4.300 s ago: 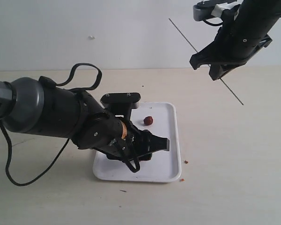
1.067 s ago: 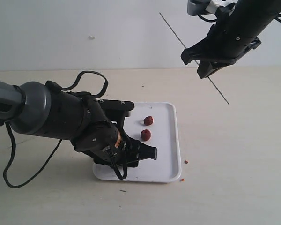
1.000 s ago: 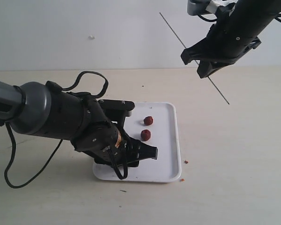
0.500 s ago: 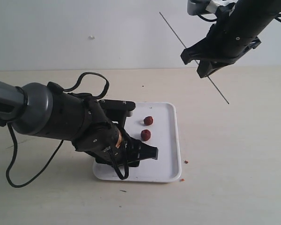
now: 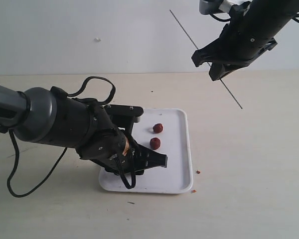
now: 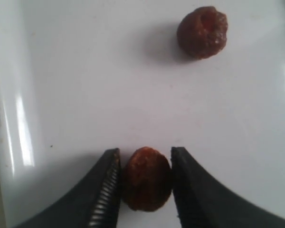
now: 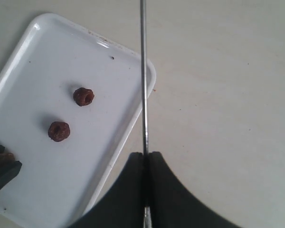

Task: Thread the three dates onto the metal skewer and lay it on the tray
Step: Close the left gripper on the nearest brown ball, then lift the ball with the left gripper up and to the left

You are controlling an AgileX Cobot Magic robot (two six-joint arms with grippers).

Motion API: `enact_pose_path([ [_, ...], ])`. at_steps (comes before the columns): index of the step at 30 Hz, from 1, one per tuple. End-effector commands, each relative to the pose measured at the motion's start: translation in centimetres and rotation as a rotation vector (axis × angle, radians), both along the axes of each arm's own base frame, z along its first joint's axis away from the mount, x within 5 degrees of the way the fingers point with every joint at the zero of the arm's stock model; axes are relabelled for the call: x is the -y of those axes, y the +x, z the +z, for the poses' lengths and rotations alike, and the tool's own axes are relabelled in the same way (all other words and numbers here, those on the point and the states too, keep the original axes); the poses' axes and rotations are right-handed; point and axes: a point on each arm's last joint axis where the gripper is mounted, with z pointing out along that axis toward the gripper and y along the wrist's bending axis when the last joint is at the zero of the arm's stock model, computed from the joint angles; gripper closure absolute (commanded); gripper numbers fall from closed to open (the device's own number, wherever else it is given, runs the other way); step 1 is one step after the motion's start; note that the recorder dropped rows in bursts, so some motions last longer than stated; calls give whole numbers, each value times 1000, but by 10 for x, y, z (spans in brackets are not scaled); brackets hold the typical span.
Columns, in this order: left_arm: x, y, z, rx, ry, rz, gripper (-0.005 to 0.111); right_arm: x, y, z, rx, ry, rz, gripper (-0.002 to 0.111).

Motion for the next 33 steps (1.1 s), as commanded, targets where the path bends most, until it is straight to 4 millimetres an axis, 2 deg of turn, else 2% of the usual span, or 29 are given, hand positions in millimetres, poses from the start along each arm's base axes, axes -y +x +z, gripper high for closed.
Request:
enact_pose_path([
  [1,-1,-1,-8,-22,11,14,72,1,1,5,24,1,2,108],
  [15,-2,-2,-8,-29,18,20,72,1,0,4,16,1,2,108],
  [21,-1,-2,-8,-25,18,12,83,1,0,4,15,0,-2,108],
  [25,-2,-2,-8,-26,28,2,82,1,0,4,15,0,-2,108],
  [30,-2,-2,10,10,24,-43,81,3,0,4,18,-16,2,108],
  [33,-6,-2,36,50,12,-74,81,3,0,4,21,-25,18,108],
])
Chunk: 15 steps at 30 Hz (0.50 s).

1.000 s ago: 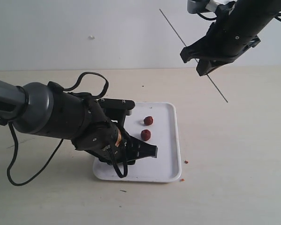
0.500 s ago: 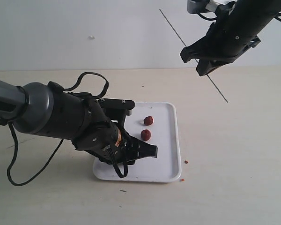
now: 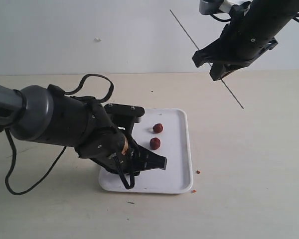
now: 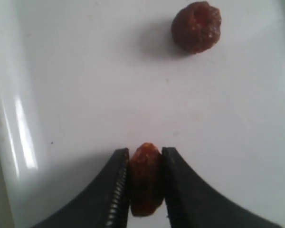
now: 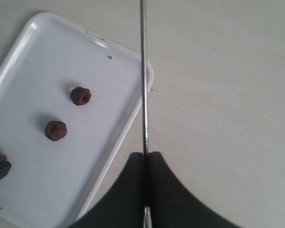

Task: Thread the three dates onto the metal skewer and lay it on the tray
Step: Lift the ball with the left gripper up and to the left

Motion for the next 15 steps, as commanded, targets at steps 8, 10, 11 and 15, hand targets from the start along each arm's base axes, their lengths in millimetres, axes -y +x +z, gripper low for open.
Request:
enact_pose_path([
  [8,-52,3,113,58,-115,-43,81,2,-3,3,2,-60,105,108],
  [10,-67,4,127,35,-158,-52,81,2,-4,2,-7,-70,137,108],
  [11,-74,5,132,13,-182,-62,81,2,-5,2,-19,-77,153,108],
  [15,-118,19,153,-162,-348,-121,81,1,-11,-6,-49,-117,291,108],
])
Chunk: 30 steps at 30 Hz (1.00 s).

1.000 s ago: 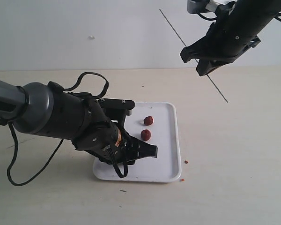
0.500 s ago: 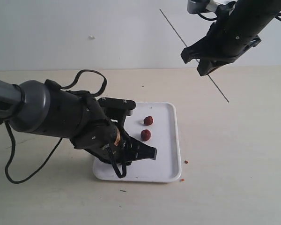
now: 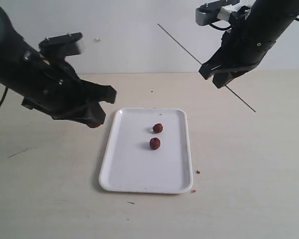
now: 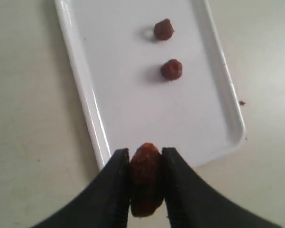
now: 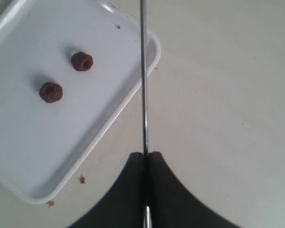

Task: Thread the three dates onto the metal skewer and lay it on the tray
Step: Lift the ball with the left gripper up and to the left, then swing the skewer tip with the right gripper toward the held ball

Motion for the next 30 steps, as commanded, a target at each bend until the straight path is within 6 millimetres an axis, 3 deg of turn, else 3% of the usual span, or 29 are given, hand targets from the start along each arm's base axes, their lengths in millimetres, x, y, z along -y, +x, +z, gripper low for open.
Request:
enact_pose_path([
  [1,-37,10,21,-141,-156,-73,81,0,-6,-7,-10,-40,165,108],
  [6,-95,34,50,-121,-353,3,81,-14,-25,-48,19,32,553,108],
  [11,-123,38,59,-125,-417,-13,81,-25,-34,-63,130,110,762,108],
  [13,-134,41,56,-121,-405,10,81,-36,-37,-62,253,201,865,108],
  [16,-137,42,55,-119,-404,18,81,-38,-38,-64,314,203,929,108],
  [22,-135,42,56,-126,-423,30,81,-37,-34,-68,290,208,844,108],
  [30,-135,42,56,-127,-421,27,81,-70,-29,-90,314,136,868,108],
])
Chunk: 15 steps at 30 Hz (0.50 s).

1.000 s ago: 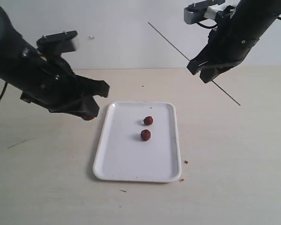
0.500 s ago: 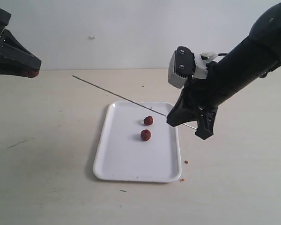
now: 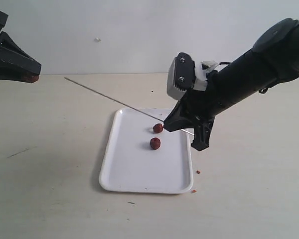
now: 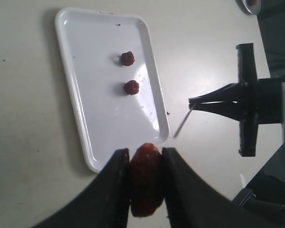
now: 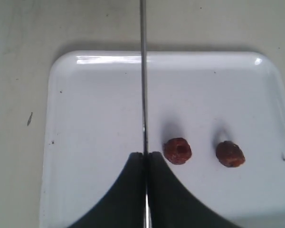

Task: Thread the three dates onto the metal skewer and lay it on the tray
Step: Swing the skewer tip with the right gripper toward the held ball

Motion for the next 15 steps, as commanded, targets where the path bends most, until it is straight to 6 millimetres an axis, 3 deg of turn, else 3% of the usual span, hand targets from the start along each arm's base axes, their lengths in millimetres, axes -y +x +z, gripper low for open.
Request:
enact_pose_path([
  [1,2,0,4,7,-12,2,81,-21,2,-9,49,-18,-21,108],
  [9,1,0,2,6,7,-3,81,-25,9,-7,108,-19,-113,108],
  [15,1,-2,-4,-17,-1,-3,81,-26,6,-7,90,-11,-86,108],
])
